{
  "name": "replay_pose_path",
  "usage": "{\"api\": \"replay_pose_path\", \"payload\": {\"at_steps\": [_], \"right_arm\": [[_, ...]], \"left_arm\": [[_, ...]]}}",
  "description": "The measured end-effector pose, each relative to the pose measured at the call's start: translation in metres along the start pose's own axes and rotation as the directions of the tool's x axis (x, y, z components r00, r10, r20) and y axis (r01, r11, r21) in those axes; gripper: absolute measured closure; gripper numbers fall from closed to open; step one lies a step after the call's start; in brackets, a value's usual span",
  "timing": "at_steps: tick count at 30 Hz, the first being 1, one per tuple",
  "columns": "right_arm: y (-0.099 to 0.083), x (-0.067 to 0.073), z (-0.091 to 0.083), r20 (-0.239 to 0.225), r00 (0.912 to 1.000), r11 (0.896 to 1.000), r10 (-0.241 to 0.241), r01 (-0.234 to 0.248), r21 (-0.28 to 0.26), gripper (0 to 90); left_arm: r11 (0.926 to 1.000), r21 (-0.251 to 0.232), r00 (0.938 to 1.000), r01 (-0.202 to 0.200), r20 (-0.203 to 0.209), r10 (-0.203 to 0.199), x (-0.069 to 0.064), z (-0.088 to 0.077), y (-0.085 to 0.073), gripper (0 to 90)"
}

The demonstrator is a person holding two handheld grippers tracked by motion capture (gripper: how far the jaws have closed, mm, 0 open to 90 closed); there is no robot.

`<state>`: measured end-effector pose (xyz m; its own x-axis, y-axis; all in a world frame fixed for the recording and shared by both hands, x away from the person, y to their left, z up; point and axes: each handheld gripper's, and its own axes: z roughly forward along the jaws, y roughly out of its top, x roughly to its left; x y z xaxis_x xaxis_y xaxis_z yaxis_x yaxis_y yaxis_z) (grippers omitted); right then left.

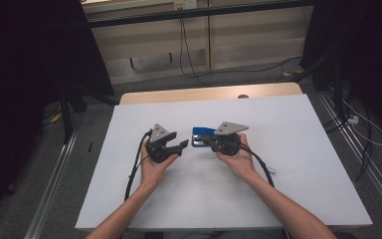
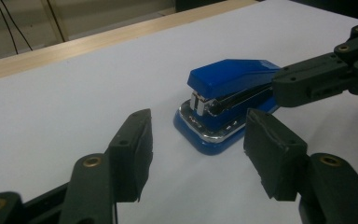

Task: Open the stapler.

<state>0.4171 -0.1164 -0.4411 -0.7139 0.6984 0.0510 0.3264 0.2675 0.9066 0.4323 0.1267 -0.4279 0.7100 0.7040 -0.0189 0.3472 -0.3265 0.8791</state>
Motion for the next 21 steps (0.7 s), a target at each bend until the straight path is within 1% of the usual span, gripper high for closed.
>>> {"api": "replay_pose_path", "payload": {"at_steps": [1,3,5,7,8,10,11,13,14,15,16,18,20,21], "right_arm": [[0.000,0.000,0.001,-0.003,1.0000,1.000,0.001,-0.001,0.004,90.0],[0.000,0.001,0.002,-0.006,1.0000,1.000,-0.001,0.001,0.009,90.0],[0.000,0.000,0.003,-0.005,1.0000,1.000,0.003,-0.003,0.012,90.0],[0.000,-0.001,0.003,-0.004,1.0000,1.000,0.002,-0.002,0.016,90.0],[0.000,-0.002,0.003,-0.002,1.0000,1.000,0.002,-0.002,0.023,90.0],[0.000,-0.004,0.003,0.001,1.0000,1.000,-0.001,0.001,0.029,90.0],[0.000,-0.004,0.003,0.003,1.0000,0.999,-0.004,0.004,0.032,90.0],[0.000,-0.006,0.004,0.010,0.9999,0.999,-0.007,0.007,0.038,90.0],[0.000,-0.007,0.005,0.014,0.9999,0.999,-0.005,0.004,0.044,90.0],[-0.001,-0.008,0.006,0.016,0.9999,0.999,-0.006,0.005,0.049,90.0],[-0.002,-0.009,0.008,0.024,0.9997,0.999,0.001,-0.002,0.051,90.0],[-0.002,-0.010,0.008,0.023,0.9997,0.998,-0.002,0.000,0.057,90.0],[-0.002,-0.010,0.011,0.018,0.9998,0.998,-0.005,0.004,0.070,90.0],[-0.002,-0.010,0.012,0.017,0.9998,0.997,-0.009,0.008,0.076,90.0]], "left_arm": [[1.0000,0.001,1.0000,-0.003,0.002,0.003,0.000,0.003,0.001,50.1],[1.0000,-0.001,1.0000,0.003,0.006,-0.003,0.001,0.007,0.003,57.5],[0.9998,0.018,0.9997,0.011,0.021,-0.011,0.003,0.012,0.005,63.8],[0.9993,0.036,0.9999,0.009,0.013,-0.009,0.004,0.018,0.006,68.2],[0.9992,0.039,0.9997,0.011,0.019,-0.012,0.004,0.020,0.007,69.9],[0.9989,0.046,0.9999,-0.002,0.016,0.002,0.005,0.023,0.008,75.6],[0.9978,0.062,0.9996,-0.023,0.018,0.022,0.006,0.026,0.008,77.8],[0.9965,0.074,0.9991,-0.040,0.016,0.039,0.007,0.029,0.008,77.6],[0.9966,0.073,0.9992,-0.038,0.015,0.037,0.008,0.030,0.008,77.9],[0.9961,0.081,0.9994,-0.035,0.009,0.034,0.009,0.031,0.008,80.8],[0.9961,0.084,0.9996,-0.028,0.011,0.027,0.011,0.032,0.007,88.6],[0.9954,0.093,0.9997,-0.024,0.013,0.023,0.012,0.033,0.007,90.0],[0.9951,0.097,0.9993,-0.022,0.032,0.019,0.013,0.035,0.006,90.0],[0.9939,0.107,0.9986,-0.027,0.048,0.022,0.014,0.036,0.006,90.0]]}}
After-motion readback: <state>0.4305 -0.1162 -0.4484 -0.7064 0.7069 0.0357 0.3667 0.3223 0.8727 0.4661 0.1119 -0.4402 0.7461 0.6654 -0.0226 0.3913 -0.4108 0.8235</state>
